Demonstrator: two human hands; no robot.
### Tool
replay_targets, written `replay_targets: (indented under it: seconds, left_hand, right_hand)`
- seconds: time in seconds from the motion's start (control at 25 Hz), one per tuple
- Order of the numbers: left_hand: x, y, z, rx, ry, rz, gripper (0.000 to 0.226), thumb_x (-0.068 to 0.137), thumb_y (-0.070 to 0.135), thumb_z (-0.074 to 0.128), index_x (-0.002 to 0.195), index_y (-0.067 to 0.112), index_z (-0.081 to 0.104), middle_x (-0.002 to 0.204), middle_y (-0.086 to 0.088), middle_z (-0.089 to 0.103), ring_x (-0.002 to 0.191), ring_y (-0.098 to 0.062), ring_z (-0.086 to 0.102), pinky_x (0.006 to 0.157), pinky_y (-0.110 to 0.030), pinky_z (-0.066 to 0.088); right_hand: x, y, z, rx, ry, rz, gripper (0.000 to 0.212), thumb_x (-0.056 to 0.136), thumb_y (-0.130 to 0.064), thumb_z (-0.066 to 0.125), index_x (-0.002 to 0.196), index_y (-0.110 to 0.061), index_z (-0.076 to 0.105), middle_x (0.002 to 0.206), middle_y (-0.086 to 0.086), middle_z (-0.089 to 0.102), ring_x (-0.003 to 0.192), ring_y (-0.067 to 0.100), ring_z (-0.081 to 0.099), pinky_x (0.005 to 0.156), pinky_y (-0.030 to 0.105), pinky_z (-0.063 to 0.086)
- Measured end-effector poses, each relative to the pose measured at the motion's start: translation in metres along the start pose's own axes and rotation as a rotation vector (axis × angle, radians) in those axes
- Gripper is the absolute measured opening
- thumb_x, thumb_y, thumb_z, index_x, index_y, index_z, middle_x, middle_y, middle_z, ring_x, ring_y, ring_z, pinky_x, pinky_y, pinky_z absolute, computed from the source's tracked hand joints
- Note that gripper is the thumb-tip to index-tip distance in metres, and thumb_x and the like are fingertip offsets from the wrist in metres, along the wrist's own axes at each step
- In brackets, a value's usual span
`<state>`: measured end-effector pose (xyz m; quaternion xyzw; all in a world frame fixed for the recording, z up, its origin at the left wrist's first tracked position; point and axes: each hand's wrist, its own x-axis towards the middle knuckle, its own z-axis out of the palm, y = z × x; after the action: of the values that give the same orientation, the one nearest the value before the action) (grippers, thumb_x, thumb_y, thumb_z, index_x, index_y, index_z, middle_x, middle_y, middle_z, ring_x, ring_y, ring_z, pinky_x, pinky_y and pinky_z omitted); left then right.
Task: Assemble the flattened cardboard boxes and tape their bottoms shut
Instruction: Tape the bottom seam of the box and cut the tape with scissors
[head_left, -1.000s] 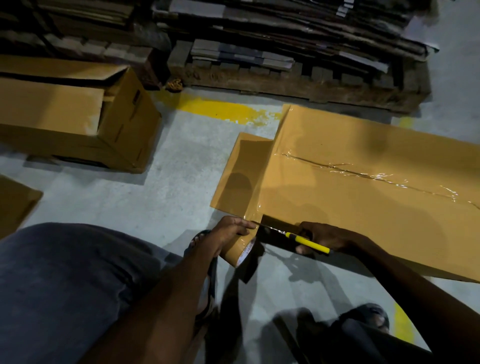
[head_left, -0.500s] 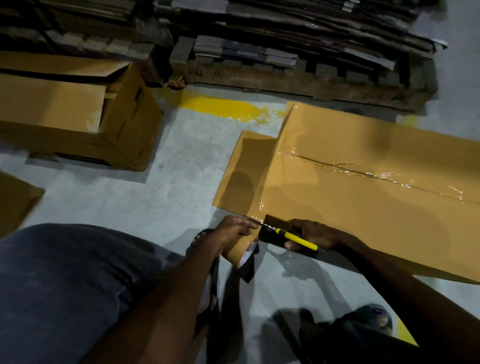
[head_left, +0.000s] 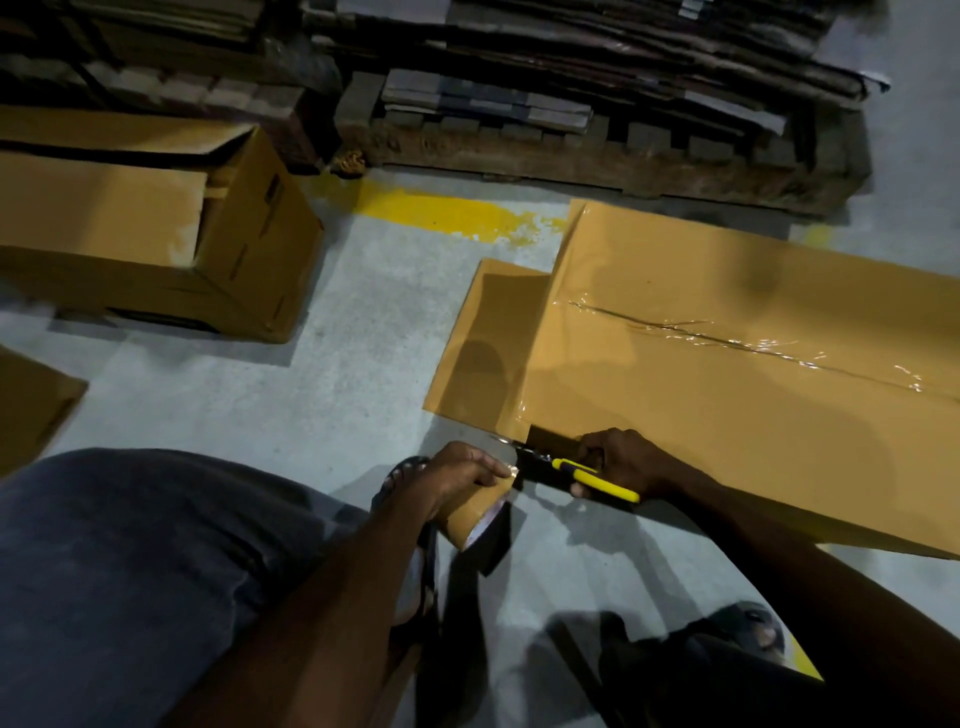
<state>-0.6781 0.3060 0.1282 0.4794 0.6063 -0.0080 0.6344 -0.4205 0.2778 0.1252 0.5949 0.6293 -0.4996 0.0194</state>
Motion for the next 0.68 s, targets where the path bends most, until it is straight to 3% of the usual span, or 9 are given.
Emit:
replay_targets:
  seconds: [0.08,0.16,0.24,0.36,0.44,0.52,0.68]
  left_hand:
    - [-0.004,-0.006,-0.003,0.127,0.006,-0.025,0.02,0.083,0.003,0.062,0.092,0.012,0.077,0.093,0.006,0.07,0.084,-0.003,0.06,0.068,-0.006,0.045]
    - [-0.008,-0.005,-0.009,0.208,-0.01,-0.048,0.023,0.081,0.003,0.063,0.075,0.02,0.078,0.083,0.007,0.071,0.091,-0.012,0.064,0.086,-0.022,0.051]
    - [-0.018,0.013,-0.019,0.244,0.012,-0.049,0.023,0.081,0.004,0.061,0.075,0.018,0.078,0.083,0.003,0.071,0.093,-0.018,0.063,0.091,-0.031,0.051]
    - [-0.046,0.058,-0.037,0.273,0.057,0.028,0.02,0.083,0.004,0.058,0.08,0.014,0.074,0.078,0.0,0.067,0.072,-0.014,0.058,0.066,-0.024,0.048]
    - [-0.069,0.089,-0.05,0.362,0.063,0.104,0.029,0.08,-0.006,0.052,0.085,0.013,0.074,0.08,0.001,0.066,0.065,-0.01,0.054,0.053,-0.02,0.041]
    - [-0.087,0.112,-0.063,0.466,0.079,0.173,0.039,0.074,-0.014,0.048,0.089,0.012,0.074,0.09,-0.001,0.066,0.073,-0.011,0.057,0.051,-0.017,0.041]
    - [-0.102,0.153,-0.083,0.629,0.234,0.332,0.048,0.067,-0.013,0.049,0.083,0.025,0.072,0.11,-0.001,0.068,0.109,-0.017,0.06,0.067,-0.013,0.041]
  right_hand:
    - [0.0,0.001,-0.001,-0.021,0.004,0.012,0.04,0.058,-0.063,0.08,0.08,-0.04,0.056,0.08,-0.012,0.064,0.081,0.013,0.062,0.064,0.026,0.045]
    - [-0.005,0.002,-0.004,-0.091,-0.047,0.02,0.038,0.063,-0.058,0.083,0.083,-0.043,0.055,0.083,-0.014,0.063,0.084,0.013,0.061,0.065,0.027,0.044]
    - [-0.017,0.005,-0.006,-0.154,-0.075,0.023,0.042,0.065,-0.055,0.084,0.096,-0.043,0.06,0.092,-0.009,0.067,0.089,0.014,0.062,0.069,0.027,0.045]
    - [-0.039,0.012,-0.006,-0.124,0.003,0.035,0.046,0.067,-0.049,0.084,0.107,-0.036,0.067,0.098,-0.007,0.072,0.087,0.01,0.065,0.072,0.027,0.05]
    - [-0.054,0.009,-0.005,-0.074,0.117,0.046,0.036,0.072,-0.052,0.079,0.101,-0.034,0.067,0.091,-0.009,0.074,0.082,0.007,0.067,0.071,0.027,0.051]
    - [-0.066,-0.001,-0.002,-0.031,0.3,0.076,0.035,0.077,-0.055,0.073,0.103,-0.031,0.069,0.089,-0.006,0.075,0.085,0.011,0.07,0.074,0.027,0.053]
    - [-0.072,-0.03,-0.004,0.167,0.795,0.116,0.029,0.084,-0.035,0.074,0.109,-0.02,0.07,0.094,0.003,0.076,0.085,0.017,0.069,0.07,0.026,0.047]
